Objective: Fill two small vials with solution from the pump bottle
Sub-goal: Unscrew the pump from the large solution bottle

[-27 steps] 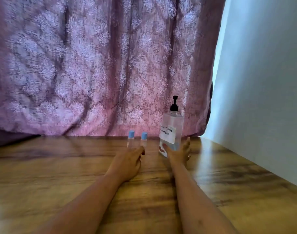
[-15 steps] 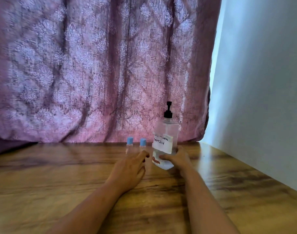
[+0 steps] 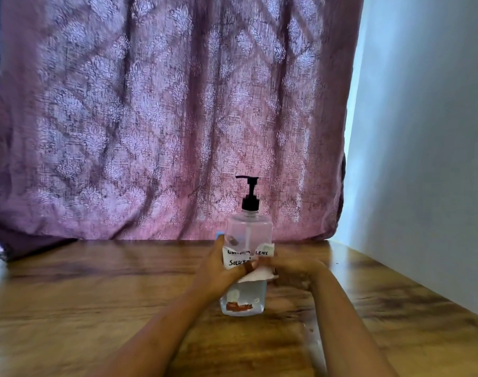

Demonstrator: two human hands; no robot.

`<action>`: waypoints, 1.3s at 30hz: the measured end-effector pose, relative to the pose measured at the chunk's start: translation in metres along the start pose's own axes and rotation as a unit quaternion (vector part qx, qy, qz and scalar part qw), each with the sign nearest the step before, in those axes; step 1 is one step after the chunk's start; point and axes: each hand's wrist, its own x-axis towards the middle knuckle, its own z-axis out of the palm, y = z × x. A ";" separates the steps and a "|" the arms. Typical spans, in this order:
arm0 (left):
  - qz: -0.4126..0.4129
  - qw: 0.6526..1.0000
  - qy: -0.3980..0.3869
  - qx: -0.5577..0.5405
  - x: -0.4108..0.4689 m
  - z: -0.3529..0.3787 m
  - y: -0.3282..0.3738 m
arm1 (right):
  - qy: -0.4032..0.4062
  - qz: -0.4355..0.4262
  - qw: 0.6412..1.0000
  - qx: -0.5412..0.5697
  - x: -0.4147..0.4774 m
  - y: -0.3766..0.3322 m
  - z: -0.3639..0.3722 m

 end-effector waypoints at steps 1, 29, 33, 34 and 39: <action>0.004 1.000 0.000 -0.004 0.000 -0.001 0.000 | 0.038 -0.055 0.998 0.013 0.002 -0.005 0.001; -0.086 0.992 -0.057 -0.069 0.002 -0.006 0.010 | 0.272 -0.329 0.901 0.076 0.031 -0.039 0.030; -0.081 0.992 -0.055 -0.077 0.001 -0.005 0.010 | 0.283 -0.341 0.891 0.101 0.032 -0.038 0.036; -0.080 0.992 -0.054 -0.079 0.000 -0.004 0.011 | 0.299 -0.341 0.888 0.079 0.031 -0.038 0.038; -0.080 0.992 -0.046 -0.085 0.000 -0.003 0.014 | 0.335 -0.344 0.876 0.047 0.035 -0.038 0.037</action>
